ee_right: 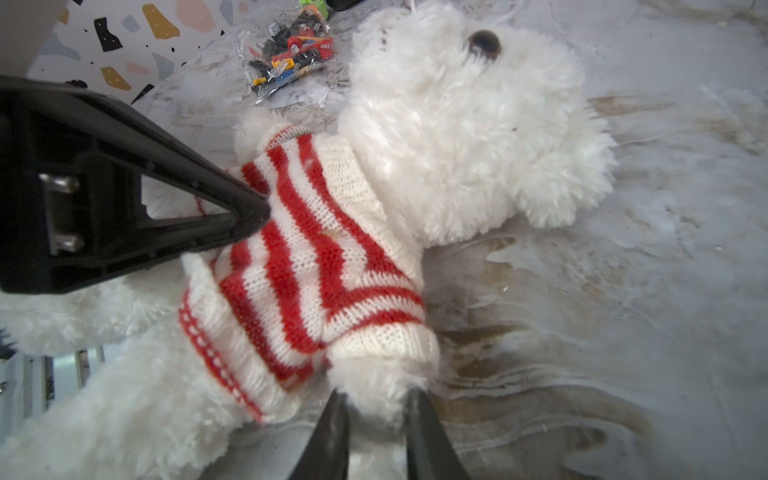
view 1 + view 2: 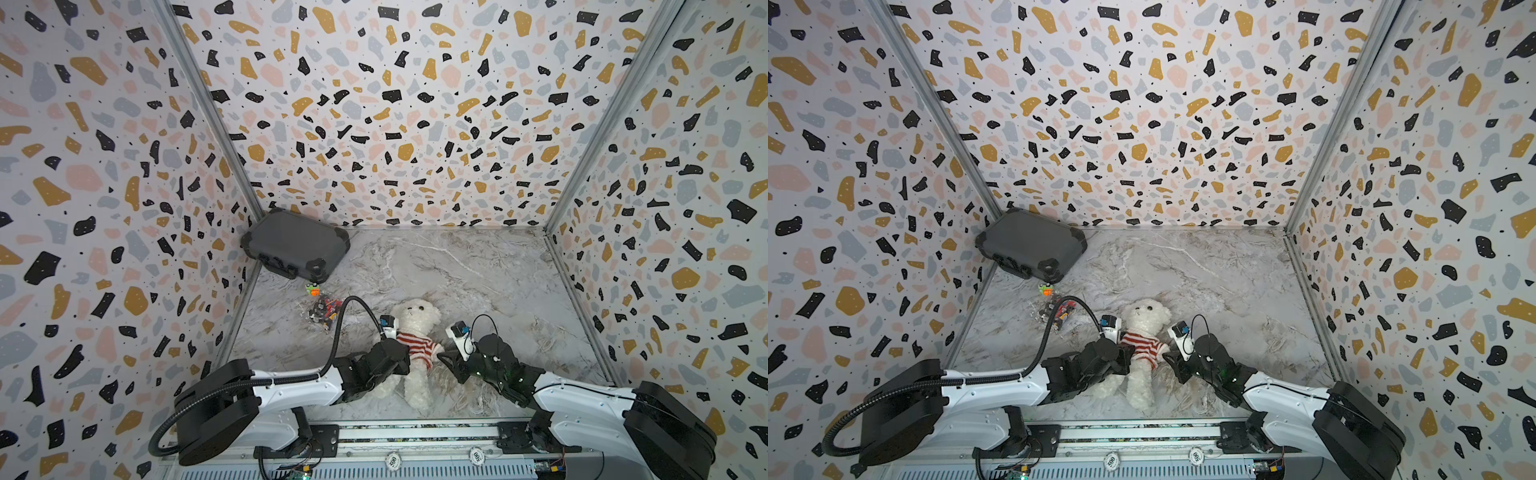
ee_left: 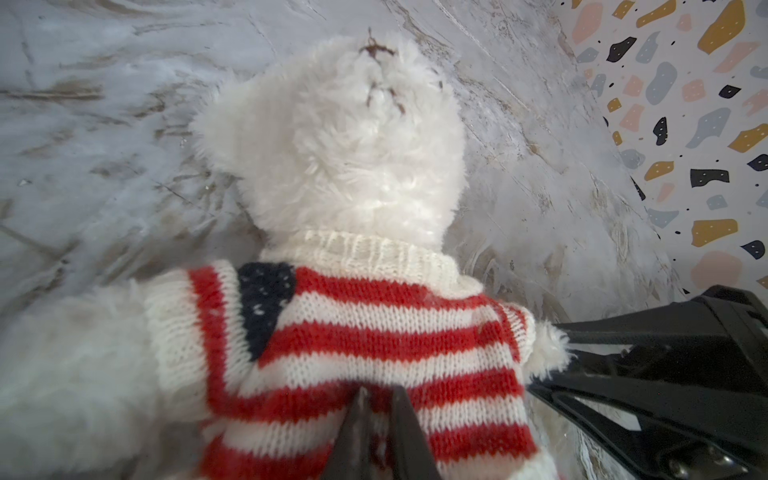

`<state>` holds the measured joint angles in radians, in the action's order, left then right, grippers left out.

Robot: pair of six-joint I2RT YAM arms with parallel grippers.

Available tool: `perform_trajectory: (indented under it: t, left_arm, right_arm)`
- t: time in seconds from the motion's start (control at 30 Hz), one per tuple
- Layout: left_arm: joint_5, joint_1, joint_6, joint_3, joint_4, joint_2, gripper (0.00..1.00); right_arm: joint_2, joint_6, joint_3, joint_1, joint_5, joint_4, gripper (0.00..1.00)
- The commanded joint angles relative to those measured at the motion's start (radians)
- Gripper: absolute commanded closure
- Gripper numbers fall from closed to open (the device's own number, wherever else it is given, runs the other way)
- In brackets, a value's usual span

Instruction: Dress the teddy bear

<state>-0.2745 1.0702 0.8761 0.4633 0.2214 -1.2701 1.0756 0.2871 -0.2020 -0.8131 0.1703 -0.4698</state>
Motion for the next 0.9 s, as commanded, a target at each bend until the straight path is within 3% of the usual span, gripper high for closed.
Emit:
perform_trajectory:
  t: [0.0, 0.13, 0.27, 0.37, 0.63, 0.77, 0.87]
  left_arm:
    - [-0.018, 0.006, 0.001, -0.037, -0.049, 0.042, 0.86]
    - [-0.028, -0.01, 0.002, -0.063, -0.08, 0.115, 0.86]
    - [-0.015, -0.008, -0.031, 0.004, -0.144, 0.143, 0.77]
    - [-0.007, 0.009, -0.08, 0.091, -0.19, 0.139, 0.68]
    - [-0.053, 0.014, -0.183, 0.28, -0.33, 0.061, 0.65]
    - [-0.084, 0.001, -0.182, 0.31, -0.384, 0.013, 0.47]
    - [-0.027, -0.019, -0.18, 0.269, -0.33, 0.014, 0.44]
  right_arm:
    - [-0.002, -0.003, 0.0, 0.008, -0.013, -0.033, 0.91]
    - [-0.012, -0.008, 0.012, 0.019, -0.009, -0.042, 1.0]
    - [-0.005, -0.063, 0.003, 0.011, 0.024, -0.054, 1.0]
    - [-0.033, -0.134, 0.0, -0.009, 0.036, -0.094, 1.0]
    - [-0.08, -0.356, -0.028, -0.037, 0.084, -0.183, 1.0]
    - [-0.06, -0.351, -0.022, -0.037, 0.09, -0.242, 1.0]
    - [-0.048, -0.356, -0.026, -0.037, 0.098, -0.242, 1.0]
